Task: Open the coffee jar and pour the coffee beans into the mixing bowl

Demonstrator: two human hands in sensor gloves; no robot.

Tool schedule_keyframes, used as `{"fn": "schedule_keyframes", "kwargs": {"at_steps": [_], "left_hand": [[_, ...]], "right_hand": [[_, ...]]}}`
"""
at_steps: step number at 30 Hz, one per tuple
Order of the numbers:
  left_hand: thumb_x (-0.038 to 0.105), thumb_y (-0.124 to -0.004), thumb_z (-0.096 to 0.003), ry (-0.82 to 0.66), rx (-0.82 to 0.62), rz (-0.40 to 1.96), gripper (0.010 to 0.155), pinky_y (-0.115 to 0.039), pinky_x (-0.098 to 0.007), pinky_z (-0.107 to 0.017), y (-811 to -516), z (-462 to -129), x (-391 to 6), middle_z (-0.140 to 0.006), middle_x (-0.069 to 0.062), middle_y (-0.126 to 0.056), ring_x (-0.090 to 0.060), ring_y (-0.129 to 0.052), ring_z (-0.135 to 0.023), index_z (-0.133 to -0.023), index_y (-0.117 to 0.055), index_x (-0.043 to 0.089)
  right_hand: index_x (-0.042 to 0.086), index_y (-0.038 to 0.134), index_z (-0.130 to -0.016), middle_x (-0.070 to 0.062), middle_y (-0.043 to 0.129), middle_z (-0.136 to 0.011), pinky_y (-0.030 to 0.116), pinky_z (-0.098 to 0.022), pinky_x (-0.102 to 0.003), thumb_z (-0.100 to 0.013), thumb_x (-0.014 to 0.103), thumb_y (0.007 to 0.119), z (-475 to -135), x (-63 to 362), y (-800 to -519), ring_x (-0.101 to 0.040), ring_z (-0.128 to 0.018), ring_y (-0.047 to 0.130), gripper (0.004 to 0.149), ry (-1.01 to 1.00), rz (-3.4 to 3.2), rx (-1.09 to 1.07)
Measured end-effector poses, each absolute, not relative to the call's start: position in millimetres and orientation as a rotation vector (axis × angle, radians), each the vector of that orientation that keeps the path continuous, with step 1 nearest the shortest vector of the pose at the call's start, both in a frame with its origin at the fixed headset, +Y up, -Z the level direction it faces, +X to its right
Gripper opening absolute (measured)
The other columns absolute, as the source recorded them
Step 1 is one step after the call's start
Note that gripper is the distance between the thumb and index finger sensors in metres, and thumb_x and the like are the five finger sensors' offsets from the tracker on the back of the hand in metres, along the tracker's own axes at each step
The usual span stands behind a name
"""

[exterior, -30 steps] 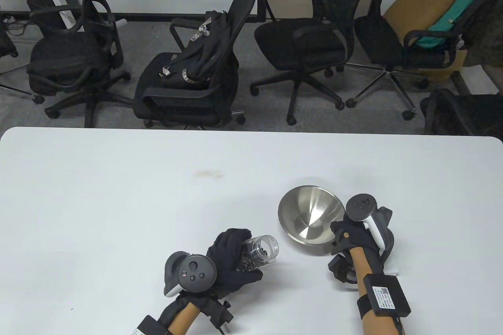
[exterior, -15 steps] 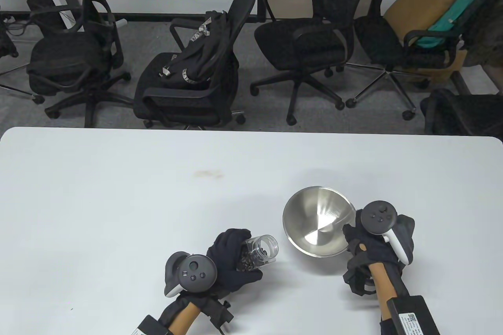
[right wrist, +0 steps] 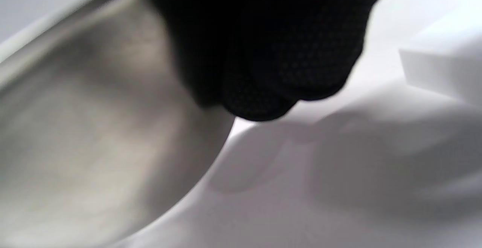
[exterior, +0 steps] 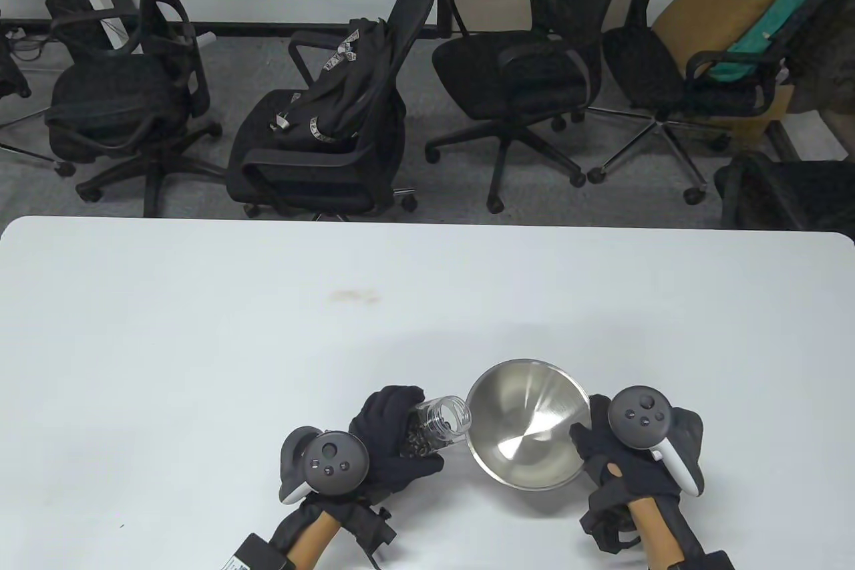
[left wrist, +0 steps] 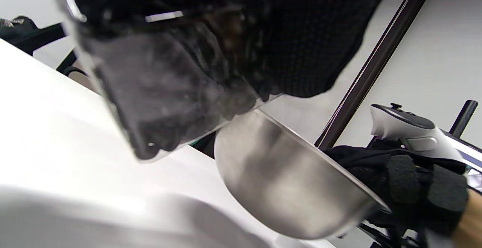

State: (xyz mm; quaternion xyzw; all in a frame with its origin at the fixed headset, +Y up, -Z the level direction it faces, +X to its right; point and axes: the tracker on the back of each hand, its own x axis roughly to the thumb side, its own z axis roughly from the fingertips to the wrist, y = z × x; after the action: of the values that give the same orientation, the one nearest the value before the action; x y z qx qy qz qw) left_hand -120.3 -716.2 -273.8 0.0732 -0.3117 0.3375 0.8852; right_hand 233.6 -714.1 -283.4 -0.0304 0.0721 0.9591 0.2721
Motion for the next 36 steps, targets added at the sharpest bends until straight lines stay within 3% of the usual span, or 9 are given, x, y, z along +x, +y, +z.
{"fn": "schedule_keyframes", "kwargs": {"at_steps": [18, 36], "left_hand": [[0.041, -0.101, -0.0461, -0.635, 0.418, 0.135, 0.091, -0.062, -0.063, -0.071, -706, -254, -89, -0.108, -0.025, -0.056, -0.046, -0.067, -0.093, -0.113, -0.050, 0.006], [0.036, -0.101, -0.0473, -0.692, 0.572, -0.297, 0.090, -0.055, -0.065, -0.074, -711, -238, -65, -0.110, -0.024, -0.051, -0.047, -0.060, -0.097, -0.115, -0.048, 0.009]], "right_hand": [[0.006, 0.060, -0.098, -0.014, 0.089, -0.079, 0.093, -0.039, -0.025, -0.061, 0.005, 0.082, -277, 230, -717, -0.008, -0.050, 0.102, 0.043, 0.217, 2.614, -0.049], [0.007, 0.060, -0.097, -0.014, 0.089, -0.079, 0.094, -0.039, -0.025, -0.061, 0.005, 0.082, -274, 225, -720, -0.008, -0.050, 0.102, 0.042, 0.225, 2.625, -0.019]]}}
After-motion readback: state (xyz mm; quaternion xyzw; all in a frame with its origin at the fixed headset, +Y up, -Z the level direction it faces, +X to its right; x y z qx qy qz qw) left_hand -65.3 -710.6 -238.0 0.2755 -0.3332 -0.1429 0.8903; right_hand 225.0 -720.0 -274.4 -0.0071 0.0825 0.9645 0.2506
